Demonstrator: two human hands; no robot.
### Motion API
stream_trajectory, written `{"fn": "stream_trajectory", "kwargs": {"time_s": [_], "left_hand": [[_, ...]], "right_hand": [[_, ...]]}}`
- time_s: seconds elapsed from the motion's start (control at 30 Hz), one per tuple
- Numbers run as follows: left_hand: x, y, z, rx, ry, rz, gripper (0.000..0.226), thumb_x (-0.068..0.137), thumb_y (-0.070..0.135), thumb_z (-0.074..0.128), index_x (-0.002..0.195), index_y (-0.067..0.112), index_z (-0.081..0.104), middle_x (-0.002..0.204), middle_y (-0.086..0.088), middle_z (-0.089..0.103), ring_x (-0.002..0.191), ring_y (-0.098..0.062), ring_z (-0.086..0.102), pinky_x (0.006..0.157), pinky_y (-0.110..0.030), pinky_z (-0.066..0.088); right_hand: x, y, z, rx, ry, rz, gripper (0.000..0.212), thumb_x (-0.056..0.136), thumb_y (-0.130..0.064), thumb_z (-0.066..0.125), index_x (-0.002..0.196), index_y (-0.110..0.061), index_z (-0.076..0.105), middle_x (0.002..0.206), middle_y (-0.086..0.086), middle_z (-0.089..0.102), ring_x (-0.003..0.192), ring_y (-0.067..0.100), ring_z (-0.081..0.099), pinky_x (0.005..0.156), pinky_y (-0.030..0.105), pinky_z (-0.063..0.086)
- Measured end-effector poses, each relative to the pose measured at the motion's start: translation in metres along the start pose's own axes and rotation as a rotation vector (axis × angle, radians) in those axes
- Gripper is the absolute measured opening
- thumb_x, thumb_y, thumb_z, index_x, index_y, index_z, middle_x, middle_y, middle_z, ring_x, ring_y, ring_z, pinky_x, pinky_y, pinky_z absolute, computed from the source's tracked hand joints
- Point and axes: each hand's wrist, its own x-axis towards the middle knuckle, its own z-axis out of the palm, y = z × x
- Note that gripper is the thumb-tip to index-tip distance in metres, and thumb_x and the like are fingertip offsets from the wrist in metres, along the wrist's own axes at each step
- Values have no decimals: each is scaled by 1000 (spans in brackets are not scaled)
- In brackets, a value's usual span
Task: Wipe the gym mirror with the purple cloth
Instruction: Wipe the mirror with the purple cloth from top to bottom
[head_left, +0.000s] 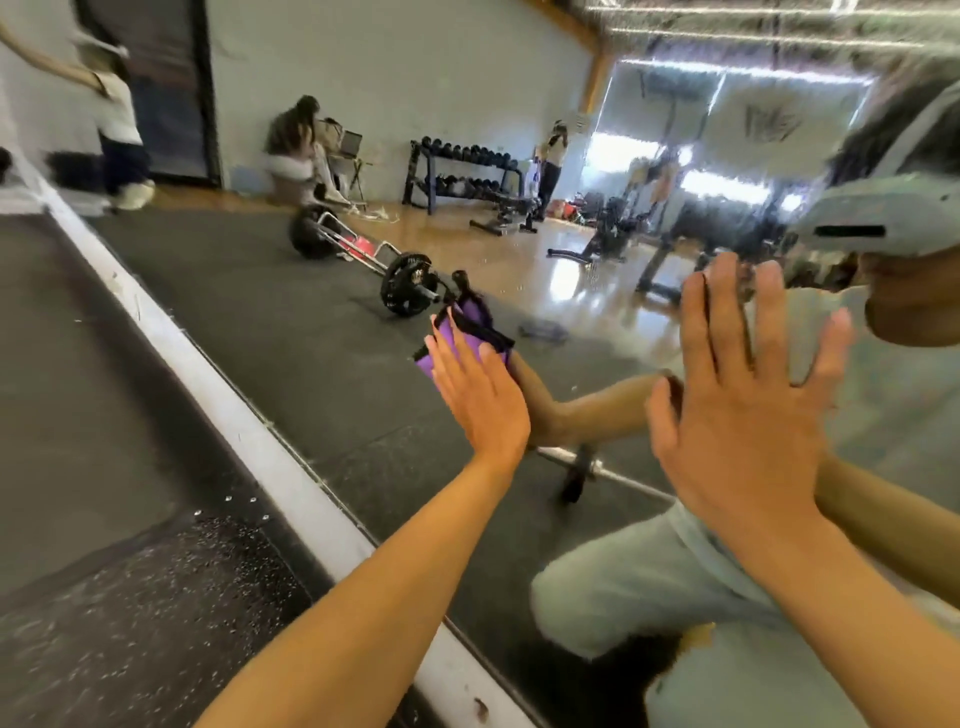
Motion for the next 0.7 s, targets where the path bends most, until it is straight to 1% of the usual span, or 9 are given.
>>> {"fn": "stream_trajectory", "kwargs": {"time_s": [0.07,0.17,0.27,0.37,0.43,0.5,0.57,0.63,0.7], "left_hand": [[-7,36,7,28,-51,106,66,106,42,22,166,15,13,173,-1,-1,163,-21,-1,132,-41,-3],[-19,107,24,77,-158,532,58,111,31,29,165,17,11,168,2,-5,163,-25,0,132,-41,-4],[-13,152,32,160,-204,913,57,110,30,30,163,9,31,174,-11,15,162,-30,12,132,-48,5],[15,158,22,209,-231,1134,56,108,31,33,159,9,42,169,-17,33,159,-32,22,131,-47,9],[32,151,19,208,-201,1104,57,108,32,32,159,9,41,169,-16,32,159,-32,21,132,-47,8],[40,138,18,166,-157,955,56,109,32,31,161,11,37,171,-13,28,161,-30,17,131,-51,11],[41,122,15,107,-131,806,54,111,31,32,163,20,30,174,-5,19,162,-27,13,131,-53,12],[38,101,7,45,-107,649,52,110,35,31,161,32,19,171,9,12,162,-24,10,132,-49,10],[37,70,0,54,-84,500,54,109,39,28,160,32,15,166,13,7,161,-19,7,132,-42,6]], "right_hand": [[1,0,-1,2,-4,0,75,104,-38,27,166,-15,-8,174,6,-15,160,28,-14,122,57,-20],[2,-3,-5,49,-7,18,72,104,-35,27,167,-14,-3,175,5,-10,161,24,-10,125,56,-16],[6,6,-25,189,94,48,70,103,-35,32,167,-13,12,175,4,5,162,21,2,127,54,-3],[29,35,-54,212,189,48,73,103,-44,35,167,-18,12,175,1,6,161,21,3,127,59,0],[45,56,-59,198,174,80,74,102,-46,34,167,-21,8,175,-1,-1,161,21,-4,124,68,7],[46,64,-52,185,145,90,74,101,-44,36,166,-22,10,175,-2,-1,161,19,-6,122,71,11],[37,65,-41,130,134,57,73,101,-41,38,167,-22,13,175,-2,0,161,19,-5,123,70,6],[28,63,-33,69,130,12,73,102,-40,37,167,-23,9,175,-2,-4,161,19,-8,123,69,3],[27,61,-30,31,133,-12,73,104,-40,34,167,-22,3,175,0,-9,161,20,-11,123,69,-2]]}}
